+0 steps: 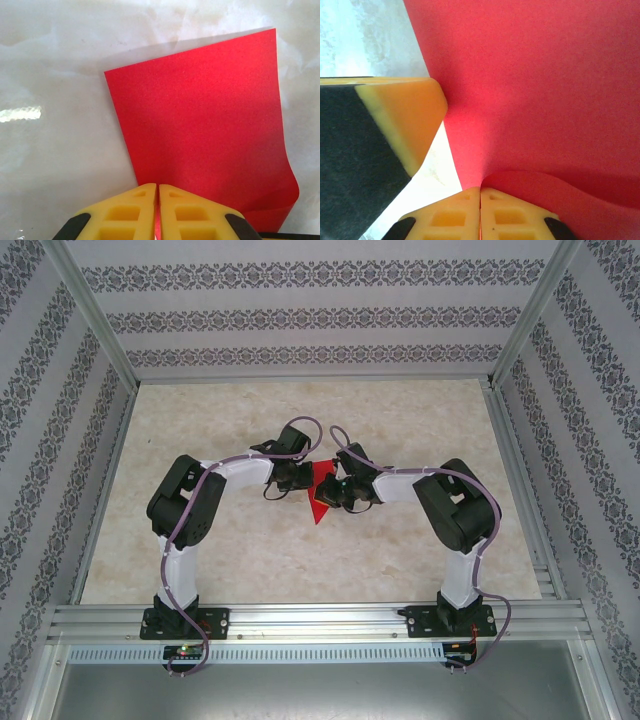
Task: Fold a paper plane with a square sheet of paper (pick it up from the middle)
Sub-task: Third fold the triangle at the center of the table.
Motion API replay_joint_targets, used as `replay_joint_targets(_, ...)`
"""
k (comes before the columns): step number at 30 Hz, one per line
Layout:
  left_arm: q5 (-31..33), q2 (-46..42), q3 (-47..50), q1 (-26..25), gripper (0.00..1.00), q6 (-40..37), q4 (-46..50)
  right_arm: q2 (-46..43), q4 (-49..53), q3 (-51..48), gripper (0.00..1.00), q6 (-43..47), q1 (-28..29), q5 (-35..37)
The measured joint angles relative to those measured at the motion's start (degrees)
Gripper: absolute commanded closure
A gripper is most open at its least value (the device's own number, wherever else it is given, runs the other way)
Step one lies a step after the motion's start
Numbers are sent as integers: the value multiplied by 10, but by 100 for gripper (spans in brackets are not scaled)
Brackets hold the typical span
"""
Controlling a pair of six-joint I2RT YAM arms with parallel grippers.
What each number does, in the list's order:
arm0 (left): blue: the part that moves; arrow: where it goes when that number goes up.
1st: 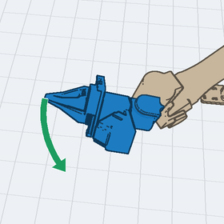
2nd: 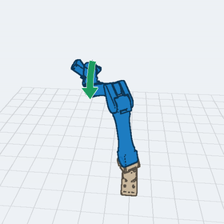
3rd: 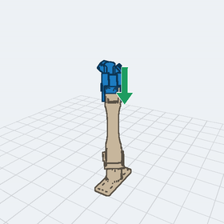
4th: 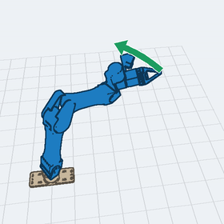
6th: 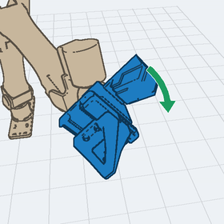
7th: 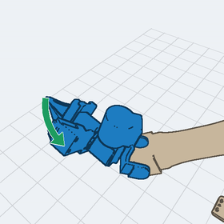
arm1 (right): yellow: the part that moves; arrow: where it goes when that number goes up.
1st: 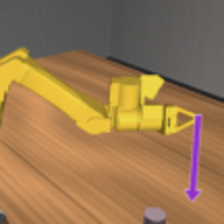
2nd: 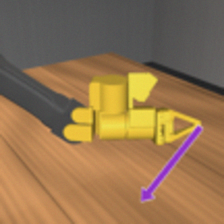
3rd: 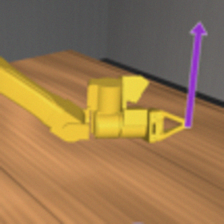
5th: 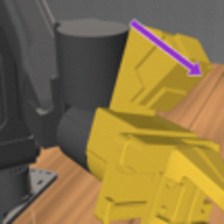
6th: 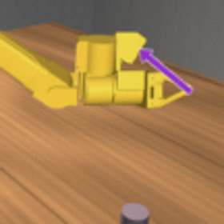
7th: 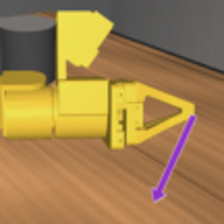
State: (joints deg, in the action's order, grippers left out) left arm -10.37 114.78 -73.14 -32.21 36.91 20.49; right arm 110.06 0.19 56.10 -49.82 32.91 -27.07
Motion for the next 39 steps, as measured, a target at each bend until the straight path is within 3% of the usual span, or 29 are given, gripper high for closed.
replay_joint_targets(10, 0, -34, 32, 23, 76, 28, 9, 0, -6, 3, 76, 2, 0, -10)
replay_joint_targets(18, -12, -64, 50, 32, 75, 35, 10, 0, -9, 3, 75, 2, 0, -13)
replay_joint_targets(39, -90, -65, 74, 31, 85, 42, -18, 1, -14, -7, 95, 2, -4, -9)
